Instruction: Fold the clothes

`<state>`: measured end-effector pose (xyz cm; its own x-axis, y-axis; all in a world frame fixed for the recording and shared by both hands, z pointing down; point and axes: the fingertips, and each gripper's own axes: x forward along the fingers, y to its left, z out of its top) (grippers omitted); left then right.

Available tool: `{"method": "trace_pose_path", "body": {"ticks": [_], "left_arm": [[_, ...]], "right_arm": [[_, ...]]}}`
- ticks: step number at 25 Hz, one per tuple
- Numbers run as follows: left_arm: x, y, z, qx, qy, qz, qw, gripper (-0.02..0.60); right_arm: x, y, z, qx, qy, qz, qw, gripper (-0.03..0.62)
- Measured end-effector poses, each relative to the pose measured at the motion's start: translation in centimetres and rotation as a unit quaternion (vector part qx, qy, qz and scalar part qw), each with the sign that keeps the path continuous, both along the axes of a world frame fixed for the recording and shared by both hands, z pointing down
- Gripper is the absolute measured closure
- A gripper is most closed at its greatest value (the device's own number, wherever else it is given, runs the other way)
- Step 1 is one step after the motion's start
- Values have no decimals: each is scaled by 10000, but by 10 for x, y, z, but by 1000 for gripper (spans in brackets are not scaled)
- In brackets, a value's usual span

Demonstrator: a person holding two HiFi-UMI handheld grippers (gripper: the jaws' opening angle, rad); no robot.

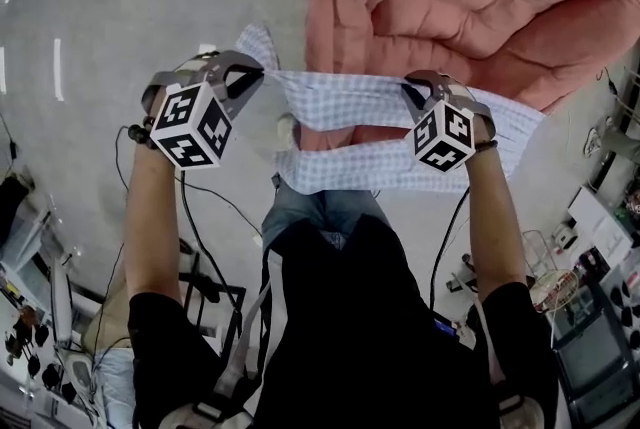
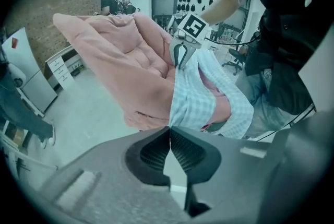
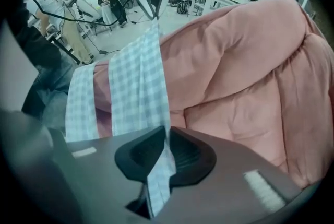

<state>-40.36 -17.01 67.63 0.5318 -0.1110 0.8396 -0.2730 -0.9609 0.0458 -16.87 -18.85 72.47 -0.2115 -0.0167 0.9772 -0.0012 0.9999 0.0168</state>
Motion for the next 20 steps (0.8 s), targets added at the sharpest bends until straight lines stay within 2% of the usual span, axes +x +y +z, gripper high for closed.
{"method": "trace_pose_path", "body": {"ticks": [2, 9, 14, 20], "left_arm": [[-2, 5, -5, -46, 39, -96, 9999, 571], [-22, 16, -33, 48, 3, -451, 9990, 571], [-28, 13, -75, 345, 75, -568, 9978, 571], [-22, 28, -107, 542, -14, -508, 9972, 571]], "right_arm": [[0, -3, -6, 135, -16, 37, 9999, 586], [-8, -26, -74, 1059, -503, 603, 9913, 588], [-10, -26, -129, 1610, -667, 826, 9812, 588], [6, 3, -173, 1862, -764, 1035, 9741, 588]]}}
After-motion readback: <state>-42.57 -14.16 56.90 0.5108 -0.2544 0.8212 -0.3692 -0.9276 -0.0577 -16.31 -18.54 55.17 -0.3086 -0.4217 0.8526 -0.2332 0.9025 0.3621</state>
